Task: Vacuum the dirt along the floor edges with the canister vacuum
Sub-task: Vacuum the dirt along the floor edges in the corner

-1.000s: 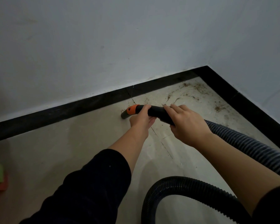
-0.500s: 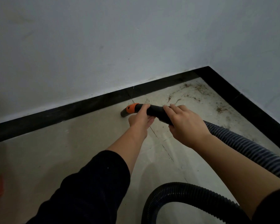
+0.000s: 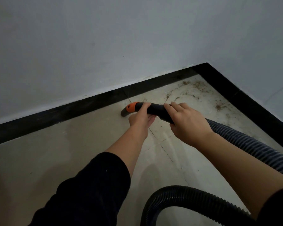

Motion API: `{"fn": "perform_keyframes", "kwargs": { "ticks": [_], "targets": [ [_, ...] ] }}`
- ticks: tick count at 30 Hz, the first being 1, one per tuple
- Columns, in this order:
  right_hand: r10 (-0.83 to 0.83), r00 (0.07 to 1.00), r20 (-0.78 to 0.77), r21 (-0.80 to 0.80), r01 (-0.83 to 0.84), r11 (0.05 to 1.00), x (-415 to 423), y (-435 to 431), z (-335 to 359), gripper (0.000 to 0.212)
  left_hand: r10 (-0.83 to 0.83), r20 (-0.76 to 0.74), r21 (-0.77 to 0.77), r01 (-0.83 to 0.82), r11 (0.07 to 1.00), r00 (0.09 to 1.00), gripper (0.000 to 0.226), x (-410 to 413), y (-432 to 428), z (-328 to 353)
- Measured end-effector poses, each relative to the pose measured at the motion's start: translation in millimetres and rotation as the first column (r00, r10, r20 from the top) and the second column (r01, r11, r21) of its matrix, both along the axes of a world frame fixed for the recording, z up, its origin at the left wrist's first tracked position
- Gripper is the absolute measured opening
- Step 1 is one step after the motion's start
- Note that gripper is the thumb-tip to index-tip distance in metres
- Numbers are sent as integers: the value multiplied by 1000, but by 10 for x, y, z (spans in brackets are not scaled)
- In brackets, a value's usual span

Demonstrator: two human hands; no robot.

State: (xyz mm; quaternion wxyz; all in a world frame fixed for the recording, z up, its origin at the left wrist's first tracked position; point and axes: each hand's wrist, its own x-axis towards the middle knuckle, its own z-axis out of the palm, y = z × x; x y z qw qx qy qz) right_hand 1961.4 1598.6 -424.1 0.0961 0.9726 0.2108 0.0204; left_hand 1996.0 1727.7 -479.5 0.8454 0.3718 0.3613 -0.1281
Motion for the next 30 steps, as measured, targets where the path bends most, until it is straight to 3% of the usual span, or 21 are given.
{"fn": "perform_keyframes", "kwargs": {
  "ticks": [25, 30],
  "targets": [
    [-57, 998, 10, -11, 57, 998, 106, -261, -54, 55, -36, 10, -29, 36, 999, 999, 19, 127, -288, -27],
    [-70, 998, 8, -21, 70, 997, 125, -277, -60, 57, -34, 8, -45, 35, 998, 999, 28, 155, -310, -38]
  ]
}}
